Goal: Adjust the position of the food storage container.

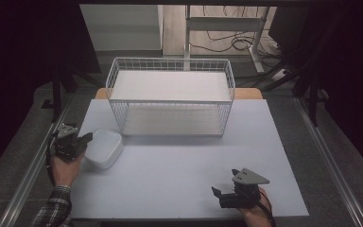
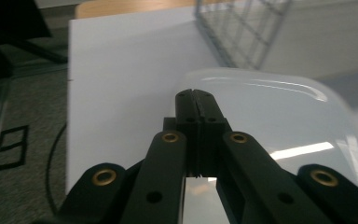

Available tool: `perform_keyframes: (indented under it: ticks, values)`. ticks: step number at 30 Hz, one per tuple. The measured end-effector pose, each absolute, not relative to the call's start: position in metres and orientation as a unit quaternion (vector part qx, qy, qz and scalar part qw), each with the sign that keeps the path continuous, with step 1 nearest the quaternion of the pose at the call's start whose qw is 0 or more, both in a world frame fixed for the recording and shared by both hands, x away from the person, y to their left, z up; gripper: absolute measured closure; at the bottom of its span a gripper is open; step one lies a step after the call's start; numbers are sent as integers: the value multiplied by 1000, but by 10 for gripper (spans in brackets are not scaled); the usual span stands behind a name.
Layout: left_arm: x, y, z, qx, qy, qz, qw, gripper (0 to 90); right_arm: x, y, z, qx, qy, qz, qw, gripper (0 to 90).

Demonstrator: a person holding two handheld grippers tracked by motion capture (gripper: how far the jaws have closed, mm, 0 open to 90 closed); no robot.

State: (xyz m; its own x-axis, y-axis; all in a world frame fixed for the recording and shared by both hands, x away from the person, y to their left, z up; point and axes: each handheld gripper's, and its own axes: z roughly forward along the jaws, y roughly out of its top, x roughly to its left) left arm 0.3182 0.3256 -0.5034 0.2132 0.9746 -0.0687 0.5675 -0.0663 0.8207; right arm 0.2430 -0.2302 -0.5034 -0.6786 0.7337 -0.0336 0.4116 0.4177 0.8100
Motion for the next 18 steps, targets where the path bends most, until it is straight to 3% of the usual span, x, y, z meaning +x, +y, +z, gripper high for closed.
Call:
perform_keyframes:
  ticks: [14, 18]
  values:
    - [347, 336, -514, 666, 599, 247, 371, 899, 243, -228, -505, 344, 824, 407, 194, 41]
    - [351, 334, -513, 682, 588, 240, 362, 899, 243, -228, -505, 343, 824, 407, 193, 43]
